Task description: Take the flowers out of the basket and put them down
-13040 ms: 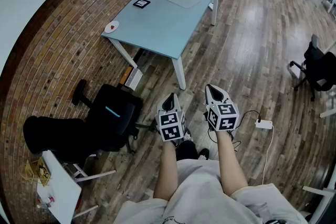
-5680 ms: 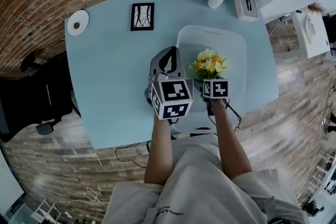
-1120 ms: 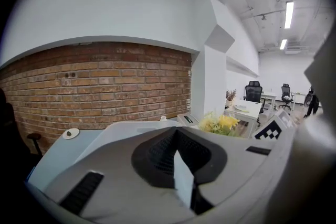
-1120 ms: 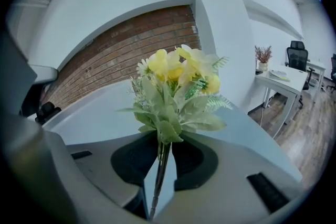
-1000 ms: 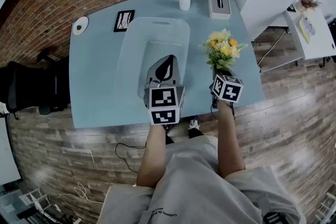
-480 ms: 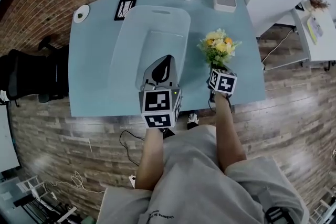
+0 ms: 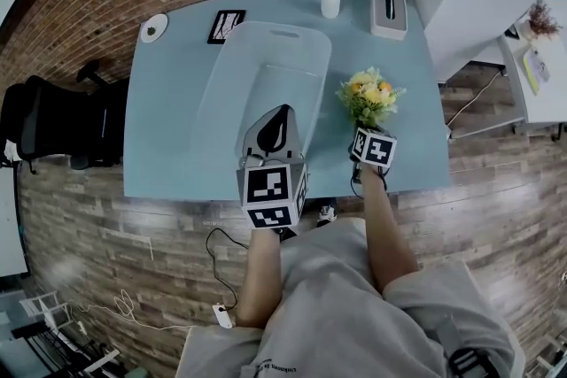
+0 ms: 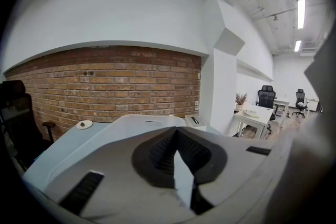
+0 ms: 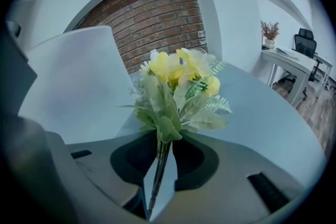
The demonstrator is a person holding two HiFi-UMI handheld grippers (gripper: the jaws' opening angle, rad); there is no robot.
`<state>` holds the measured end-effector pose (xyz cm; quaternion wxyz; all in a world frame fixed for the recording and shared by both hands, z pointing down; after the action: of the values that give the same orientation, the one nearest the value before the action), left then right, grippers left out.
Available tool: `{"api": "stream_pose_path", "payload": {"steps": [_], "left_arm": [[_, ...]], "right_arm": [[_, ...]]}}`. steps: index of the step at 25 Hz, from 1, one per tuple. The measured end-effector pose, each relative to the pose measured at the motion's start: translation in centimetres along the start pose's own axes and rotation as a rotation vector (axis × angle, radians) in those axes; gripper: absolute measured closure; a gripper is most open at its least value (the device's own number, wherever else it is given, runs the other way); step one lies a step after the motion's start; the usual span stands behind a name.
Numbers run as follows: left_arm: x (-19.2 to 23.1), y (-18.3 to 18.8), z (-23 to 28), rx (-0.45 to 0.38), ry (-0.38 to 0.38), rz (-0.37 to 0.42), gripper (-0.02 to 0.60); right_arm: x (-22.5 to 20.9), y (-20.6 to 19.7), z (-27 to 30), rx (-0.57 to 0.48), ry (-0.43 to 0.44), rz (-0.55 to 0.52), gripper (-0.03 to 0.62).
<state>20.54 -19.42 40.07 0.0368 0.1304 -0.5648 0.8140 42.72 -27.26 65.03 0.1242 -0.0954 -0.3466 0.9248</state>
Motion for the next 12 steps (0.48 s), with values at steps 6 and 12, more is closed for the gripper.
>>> {"api": "stream_pose_path", "payload": {"steps": [6, 12], "left_arm": [[-0.3, -1.6, -0.6, 0.020, 0.027, -0.055, 0.563], [-0.3, -3.0, -1.9, 0.033, 0.061, -0.062, 0.563]], "right_arm": [[-0.3, -0.5, 0.3, 0.006, 0.014, -0.035, 0.484], [-0.3, -0.9, 0.5, 0.017, 0.006, -0.040, 0.454]]}}
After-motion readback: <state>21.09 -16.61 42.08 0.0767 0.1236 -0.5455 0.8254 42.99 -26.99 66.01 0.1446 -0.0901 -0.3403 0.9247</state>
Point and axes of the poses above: the fingertips, and each gripper's own axes: z forward along the fingers, x to its left, y out of its top, the point moved 9 cm from there along -z, backward along the fingers, and after that the axes turned 15 degrees about -z, right-handed, at the moved point
